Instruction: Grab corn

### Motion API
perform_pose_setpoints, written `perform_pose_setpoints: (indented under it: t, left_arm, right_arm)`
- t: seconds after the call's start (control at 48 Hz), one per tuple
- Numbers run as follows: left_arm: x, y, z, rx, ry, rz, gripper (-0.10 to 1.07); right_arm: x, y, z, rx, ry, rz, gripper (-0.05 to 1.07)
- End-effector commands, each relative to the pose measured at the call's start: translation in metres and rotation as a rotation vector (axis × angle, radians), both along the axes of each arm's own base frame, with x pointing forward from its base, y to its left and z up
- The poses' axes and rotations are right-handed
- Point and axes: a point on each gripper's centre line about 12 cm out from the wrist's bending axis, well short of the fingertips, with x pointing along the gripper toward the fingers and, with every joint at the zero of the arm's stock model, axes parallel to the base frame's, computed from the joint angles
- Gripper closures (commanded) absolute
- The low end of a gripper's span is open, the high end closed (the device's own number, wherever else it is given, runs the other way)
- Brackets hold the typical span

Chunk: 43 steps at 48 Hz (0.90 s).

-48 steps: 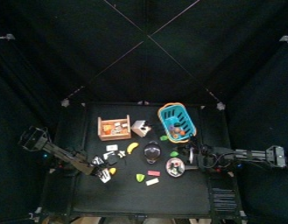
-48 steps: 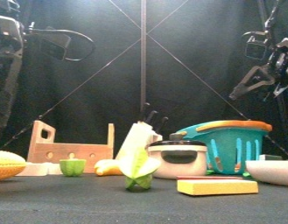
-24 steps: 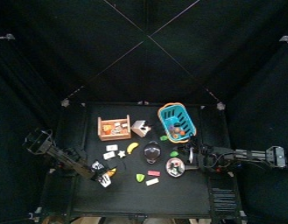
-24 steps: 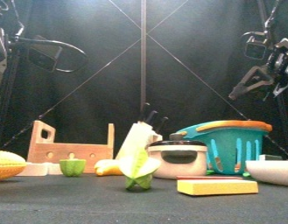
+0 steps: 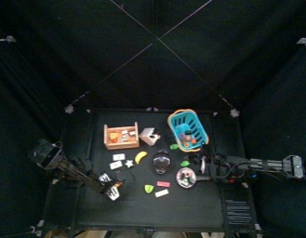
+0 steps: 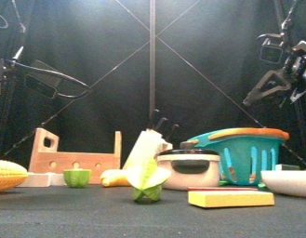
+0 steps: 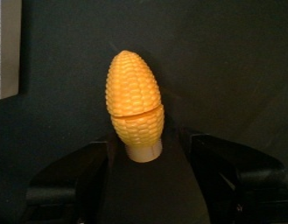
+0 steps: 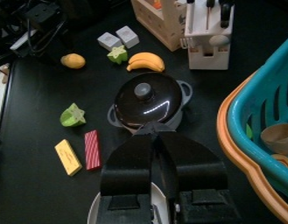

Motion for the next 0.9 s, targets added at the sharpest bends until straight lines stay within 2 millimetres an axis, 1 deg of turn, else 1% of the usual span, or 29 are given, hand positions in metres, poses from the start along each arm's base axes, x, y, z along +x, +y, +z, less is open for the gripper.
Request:
perform_pose_setpoints:
  t: [0.0,0.208,0.396,0.521,0.583,0.708,0.875]
  left_arm:
    - [0.003,-0.001,0.002,-0.011,-0.02,-0.003,0.1]
    - [0.004,0.002,0.001,0.0,-0.031,-0.019,0.24]
    - [0.008,0.008,0.001,0.02,-0.048,-0.03,0.34]
    - [0.011,0.011,0.006,0.04,-0.072,-0.053,0.38]
    - [0.013,0.014,0.011,0.052,-0.097,-0.073,0.39]
    - [0.019,0.021,0.03,0.084,-0.18,-0.121,0.39]
    - [0.021,0.037,0.061,0.115,-0.307,-0.139,0.39]
  right_arm:
    - [0.003,-0.002,0.006,-0.004,-0.016,-0.004,1.01]
    - [0.003,-0.001,0.005,-0.003,-0.013,-0.004,1.01]
    - [0.003,-0.001,0.004,0.0,-0.011,-0.006,1.01]
    - [0.002,-0.001,0.003,0.0,-0.009,-0.006,1.01]
    - [0.002,-0.001,0.003,0.0,-0.009,-0.006,1.01]
    - [0.002,-0.001,0.003,0.001,-0.008,-0.006,1.01]
    - [0.003,-0.002,0.001,0.003,0.001,-0.007,1.01]
